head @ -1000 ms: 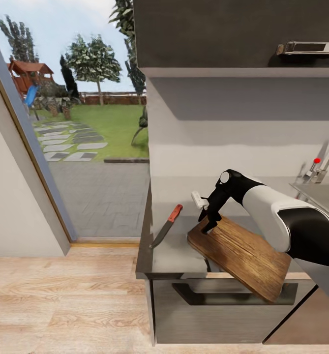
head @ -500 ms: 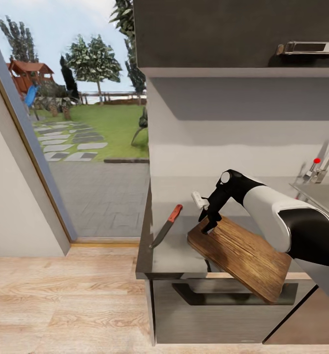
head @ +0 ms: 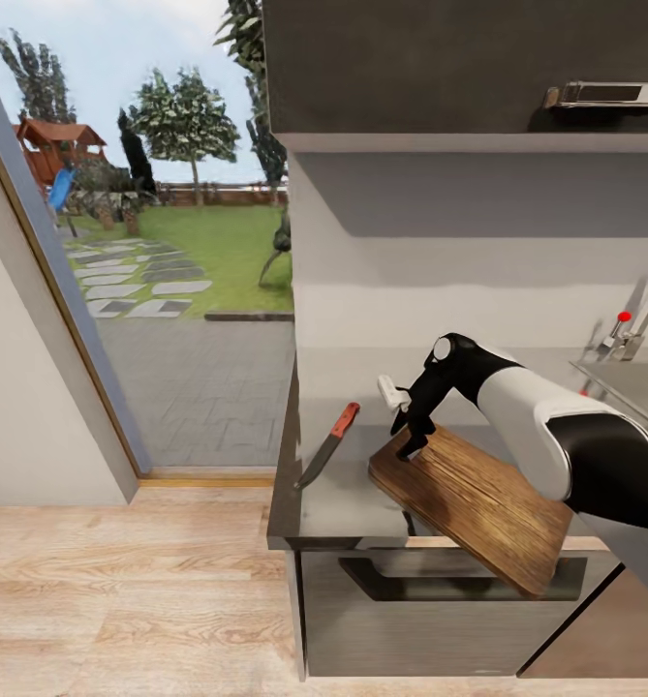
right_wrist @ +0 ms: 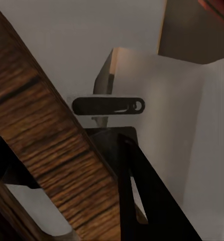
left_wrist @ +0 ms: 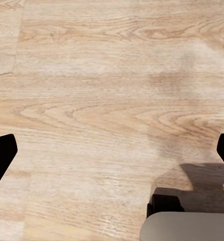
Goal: In the kitchen, take the Vidalia onion out of the sink, dice it on the chopping board with the paring knife, put the diced onion into the bowl on the countertop, then place both the paring knife and the chopping board into the sink.
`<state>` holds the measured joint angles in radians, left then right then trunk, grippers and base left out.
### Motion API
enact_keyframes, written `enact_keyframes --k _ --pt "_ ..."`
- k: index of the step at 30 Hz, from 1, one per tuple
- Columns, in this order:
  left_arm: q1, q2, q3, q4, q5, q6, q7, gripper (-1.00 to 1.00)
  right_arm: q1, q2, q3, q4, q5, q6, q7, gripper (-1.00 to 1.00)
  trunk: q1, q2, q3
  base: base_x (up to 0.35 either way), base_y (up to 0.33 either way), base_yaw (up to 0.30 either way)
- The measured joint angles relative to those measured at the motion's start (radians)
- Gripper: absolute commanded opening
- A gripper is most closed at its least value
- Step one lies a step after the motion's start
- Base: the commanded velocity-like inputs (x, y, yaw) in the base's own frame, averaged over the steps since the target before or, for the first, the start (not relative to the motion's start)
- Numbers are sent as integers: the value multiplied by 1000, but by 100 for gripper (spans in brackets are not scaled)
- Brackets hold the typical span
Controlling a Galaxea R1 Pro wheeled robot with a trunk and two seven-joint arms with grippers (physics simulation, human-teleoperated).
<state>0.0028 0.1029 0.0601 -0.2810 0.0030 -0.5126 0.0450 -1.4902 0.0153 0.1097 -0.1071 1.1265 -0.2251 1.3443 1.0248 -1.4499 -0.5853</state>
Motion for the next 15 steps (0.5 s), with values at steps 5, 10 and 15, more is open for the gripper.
enact_keyframes --k 5,10,15 --pt "0 0 0 0 0 0 0 100 3 -1 -4 -7 1 4 3 -100 0 0 0 0 0 0" --pt "0 -1 -1 1 -1 0 0 100 9 -3 -9 -17 1 34 15 -100 0 0 0 0 0 0" --pt "0 -2 -1 1 -1 0 0 100 13 -4 11 -112 -7 155 26 -100 0 0 0 0 0 0"
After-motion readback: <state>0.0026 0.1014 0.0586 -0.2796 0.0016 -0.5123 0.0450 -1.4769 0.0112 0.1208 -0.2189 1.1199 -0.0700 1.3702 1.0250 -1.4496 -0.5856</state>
